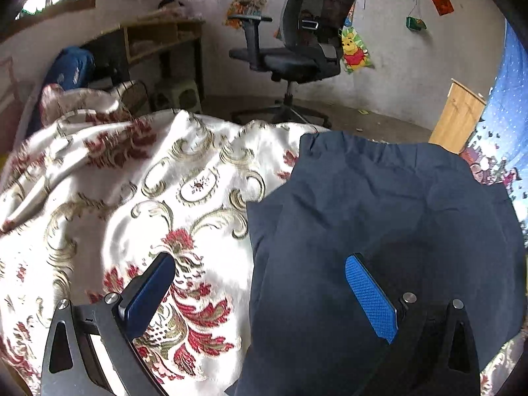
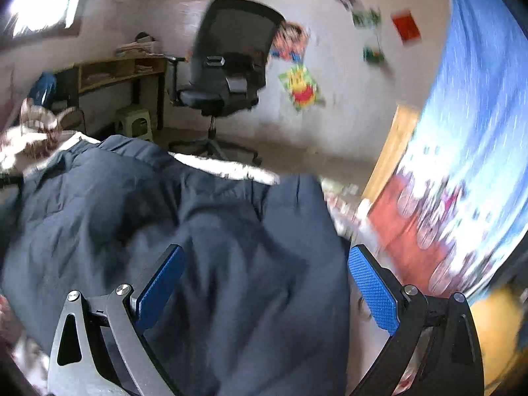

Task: Fold large clothes
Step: 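Close the left gripper on the jacket edge while the right gripper grasps it too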

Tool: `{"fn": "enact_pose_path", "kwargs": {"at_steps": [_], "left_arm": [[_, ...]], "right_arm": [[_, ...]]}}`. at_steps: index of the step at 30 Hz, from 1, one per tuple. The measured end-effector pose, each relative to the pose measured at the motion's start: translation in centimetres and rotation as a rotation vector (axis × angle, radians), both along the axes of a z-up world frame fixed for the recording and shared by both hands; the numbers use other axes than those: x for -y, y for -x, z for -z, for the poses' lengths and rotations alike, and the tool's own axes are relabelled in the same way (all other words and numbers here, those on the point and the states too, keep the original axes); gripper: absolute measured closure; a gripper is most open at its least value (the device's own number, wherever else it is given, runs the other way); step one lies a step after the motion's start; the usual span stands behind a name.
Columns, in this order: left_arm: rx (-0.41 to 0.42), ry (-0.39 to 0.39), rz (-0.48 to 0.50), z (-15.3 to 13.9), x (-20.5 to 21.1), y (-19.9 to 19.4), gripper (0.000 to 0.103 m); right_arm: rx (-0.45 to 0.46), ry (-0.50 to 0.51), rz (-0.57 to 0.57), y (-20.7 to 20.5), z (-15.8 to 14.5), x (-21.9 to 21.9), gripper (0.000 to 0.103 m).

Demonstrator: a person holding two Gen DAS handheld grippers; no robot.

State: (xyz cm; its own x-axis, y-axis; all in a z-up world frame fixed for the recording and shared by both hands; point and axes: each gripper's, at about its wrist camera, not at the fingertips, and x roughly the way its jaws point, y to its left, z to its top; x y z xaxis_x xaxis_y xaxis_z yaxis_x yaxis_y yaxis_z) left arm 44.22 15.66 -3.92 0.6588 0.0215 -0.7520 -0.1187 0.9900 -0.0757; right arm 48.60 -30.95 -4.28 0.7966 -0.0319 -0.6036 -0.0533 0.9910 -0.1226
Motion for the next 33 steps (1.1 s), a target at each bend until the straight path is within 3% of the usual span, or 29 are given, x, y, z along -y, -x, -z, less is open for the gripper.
{"fn": "enact_pose_path", "kwargs": {"at_steps": [3, 11, 16, 20, 25, 33], "left_arm": [[-0.038, 0.069, 0.041, 1.1, -1.0, -0.2, 0.000], [-0.089, 0.160, 0.132, 3.8, -1.3, -1.5, 0.000], [-0.137, 0.297, 0.172, 5.8, -2.3, -2.5, 0.000], [-0.177, 0.399, 0.208, 7.4, -2.9, -3.0, 0.000], [-0.226, 0.554, 0.234, 9.3, -3.8, -3.7, 0.000], [-0.272, 0.607, 0.253, 10.0, -3.6, -4.3, 0.000]], "right_arm": [[-0.063, -0.068, -0.025, -0.2, 1.8, 2.5, 0.006], [-0.180, -0.280, 0.025, -2.3, 7.3, 7.6, 0.006], [-0.243, -0.359, -0.023, -4.0, 10.8, 8.3, 0.004], [-0.269, -0.372, -0.061, -4.3, 12.4, 8.0, 0.001], [-0.222, -0.368, -0.079, -3.6, 13.1, 7.9, 0.001], [-0.231, -0.353, -0.072, -3.5, 12.5, 7.7, 0.001]]}}
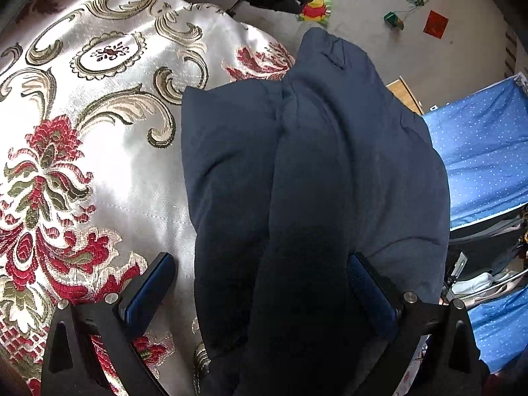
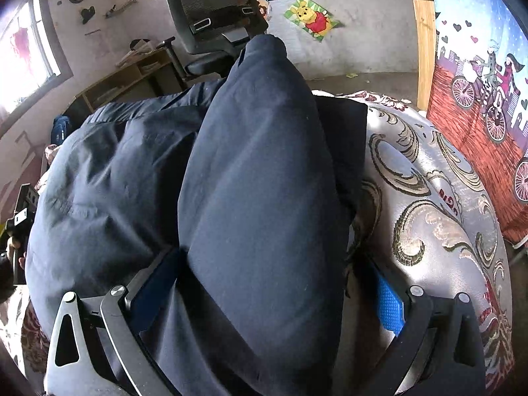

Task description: Fold large clothes

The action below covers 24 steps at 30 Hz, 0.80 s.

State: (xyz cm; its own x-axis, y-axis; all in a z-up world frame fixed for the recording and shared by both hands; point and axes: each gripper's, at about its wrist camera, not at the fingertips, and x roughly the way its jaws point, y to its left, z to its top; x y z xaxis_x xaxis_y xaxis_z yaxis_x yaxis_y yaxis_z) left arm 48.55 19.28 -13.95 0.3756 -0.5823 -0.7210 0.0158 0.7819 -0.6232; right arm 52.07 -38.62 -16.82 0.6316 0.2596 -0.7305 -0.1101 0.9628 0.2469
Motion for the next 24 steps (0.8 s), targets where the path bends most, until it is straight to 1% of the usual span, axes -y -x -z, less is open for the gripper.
{"fn": "enact_pose_path", "kwargs": {"at_steps": [4, 5, 6, 7, 8, 9, 10, 12, 14, 15, 16, 17, 19, 23, 24], "left_arm": [[-0.005, -0.018, -0.018, -0.4, 0.3, 0.5, 0.001], [-0.006, -0.015, -0.022, -0.5, 0.4, 0.5, 0.007], [-0.006, -0.009, -0.025, -0.8, 0.5, 0.7, 0.014], [-0.002, 0.001, -0.027, -1.1, 0.7, 0.9, 0.019], [0.006, -0.002, -0.029, -1.1, 0.8, 1.2, 0.027], [0.017, -0.019, -0.030, -1.5, 1.0, 1.4, 0.031], [0.027, -0.034, -0.031, -1.9, 1.1, 1.5, 0.033], [0.043, -0.044, -0.040, -2.4, 1.4, 2.0, 0.045], [0.053, -0.053, -0.050, -2.9, 1.7, 2.3, 0.053], [0.061, -0.066, -0.052, -3.4, 2.0, 2.5, 0.058], [0.069, -0.081, -0.052, -3.9, 2.4, 2.6, 0.060], [0.073, -0.091, -0.053, -4.2, 2.7, 2.5, 0.064], [0.091, -0.128, -0.055, -5.2, 3.1, 3.1, 0.068], [0.108, -0.180, -0.075, -6.8, 3.9, 4.2, 0.076], [0.113, -0.188, -0.080, -7.0, 3.7, 4.4, 0.078]], "right_arm": [[-0.046, -0.001, 0.015, -0.4, -0.4, -0.3, 0.001], [-0.056, -0.004, 0.020, -0.6, -0.5, -0.3, 0.001], [-0.070, -0.010, 0.027, -0.7, -0.6, -0.4, 0.001], [-0.078, -0.016, 0.031, -0.7, -0.6, -0.5, 0.001], [-0.086, -0.022, 0.037, -0.6, -0.7, -0.6, 0.001], [-0.095, -0.038, 0.036, -0.5, -0.7, -0.8, 0.006], [-0.101, -0.057, 0.035, -0.3, -0.7, -0.7, 0.014], [-0.088, -0.075, 0.044, 0.3, -1.0, -0.9, 0.024], [-0.077, -0.072, 0.050, 0.9, -1.2, -1.1, 0.042], [-0.075, -0.074, 0.056, 1.2, -1.4, -1.1, 0.046], [-0.076, -0.079, 0.059, 1.5, -1.5, -1.0, 0.053], [-0.078, -0.083, 0.063, 1.8, -1.7, -1.0, 0.057], [-0.083, -0.084, 0.061, 2.2, -2.1, -1.1, 0.069], [-0.086, -0.066, 0.049, 3.5, -3.0, -1.6, 0.082], [-0.085, -0.059, 0.045, 3.9, -3.4, -1.8, 0.083]]}}
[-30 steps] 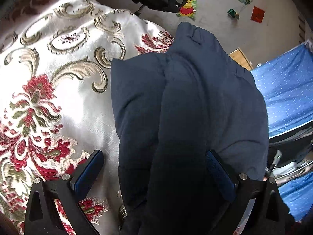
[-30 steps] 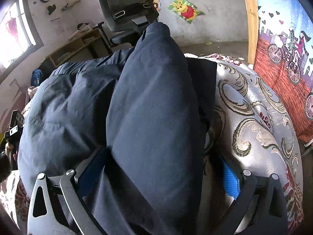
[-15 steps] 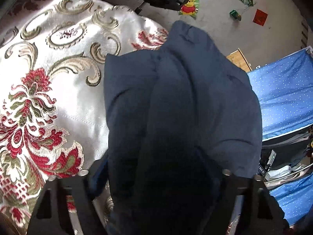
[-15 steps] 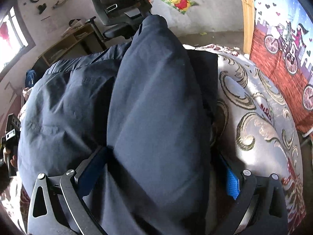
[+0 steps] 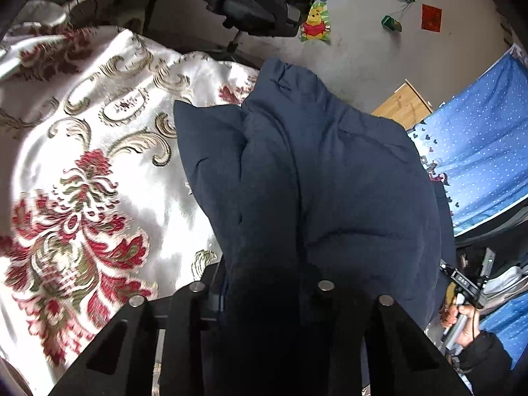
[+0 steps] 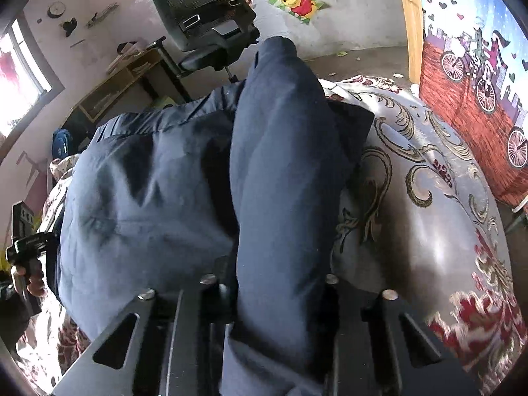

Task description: Fold large clothes

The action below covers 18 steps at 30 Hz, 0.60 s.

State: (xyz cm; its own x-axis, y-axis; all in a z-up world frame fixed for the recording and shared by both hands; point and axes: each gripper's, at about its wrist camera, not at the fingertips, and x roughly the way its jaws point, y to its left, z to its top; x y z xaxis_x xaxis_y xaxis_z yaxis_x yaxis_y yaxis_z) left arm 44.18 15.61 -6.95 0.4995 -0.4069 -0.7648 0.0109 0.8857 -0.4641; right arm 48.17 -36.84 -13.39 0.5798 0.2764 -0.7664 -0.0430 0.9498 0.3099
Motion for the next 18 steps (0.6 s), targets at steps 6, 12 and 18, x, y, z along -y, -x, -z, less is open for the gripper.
{"fn": "enact_pose_path", "kwargs": {"at_steps": [6, 12, 18], "left_arm": [[0.047, -0.064, -0.008, -3.5, 0.9, 2.4, 0.083], [0.077, -0.070, 0.006, -6.9, 0.9, 4.6, 0.083], [0.131, -0.069, 0.012, -10.1, 0.4, 6.8, 0.084]], "right_arm": [[0.042, 0.023, -0.029, 2.0, -3.3, -1.1, 0.089], [0.095, 0.032, -0.066, 3.6, -7.1, -2.1, 0.090], [0.160, 0.038, -0.096, 5.2, -10.8, -3.6, 0.091]]}}
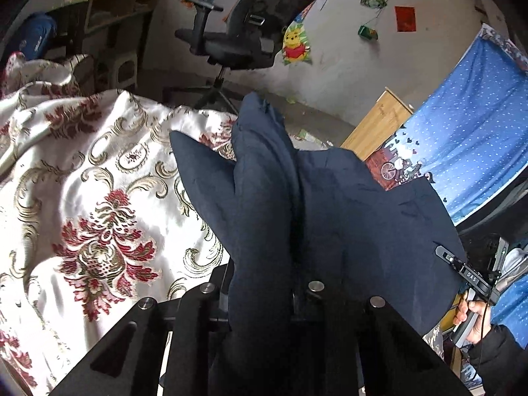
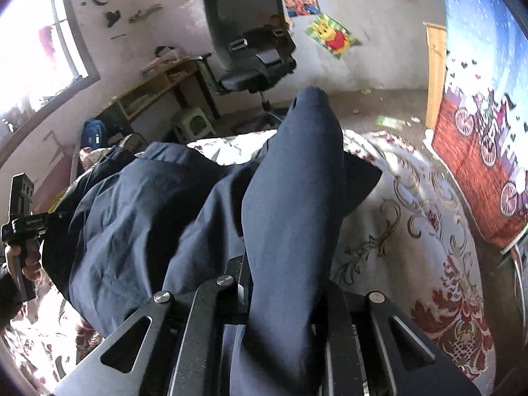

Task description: Fold large clothes

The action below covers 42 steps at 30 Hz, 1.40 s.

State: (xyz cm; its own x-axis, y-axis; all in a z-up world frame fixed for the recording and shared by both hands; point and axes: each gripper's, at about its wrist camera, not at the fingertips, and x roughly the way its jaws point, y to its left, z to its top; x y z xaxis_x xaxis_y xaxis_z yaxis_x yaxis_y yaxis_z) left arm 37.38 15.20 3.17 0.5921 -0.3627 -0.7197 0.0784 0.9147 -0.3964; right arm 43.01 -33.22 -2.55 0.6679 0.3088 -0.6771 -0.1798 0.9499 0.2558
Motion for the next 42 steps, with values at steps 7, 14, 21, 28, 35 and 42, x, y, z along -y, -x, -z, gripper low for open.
{"fn": "enact_pose_path", "kwargs": {"at_steps": [7, 14, 21, 28, 35, 42], "left_arm": [[0.034, -0.003, -0.041, -2.0, -2.6, 2.9, 0.084], [0.073, 0.009, -0.125, -3.2, -7.3, 5.3, 0.084], [0.041, -0.021, -0.201, -0.5, -10.1, 5.5, 0.084], [-0.025, -0.046, -0.227, 3.8, -11.0, 5.3, 0.083], [-0.100, -0.149, -0.292, 5.0, -10.3, 5.1, 0.060], [-0.106, -0.193, -0.452, 5.1, -11.1, 6.0, 0.020]], "right_arm": [[0.070, 0.019, -0.079, 1.5, -3.0, -3.9, 0.091], [0.146, 0.027, -0.158, 1.3, -5.2, -8.7, 0.091], [0.098, 0.063, -0.184, -0.4, -2.6, -12.7, 0.091], [0.011, 0.100, -0.112, -1.2, 1.5, -12.7, 0.090], [-0.078, 0.181, -0.012, -1.7, 4.1, -12.0, 0.075], [-0.074, 0.234, 0.023, -0.9, 4.0, -11.9, 0.024]]}}
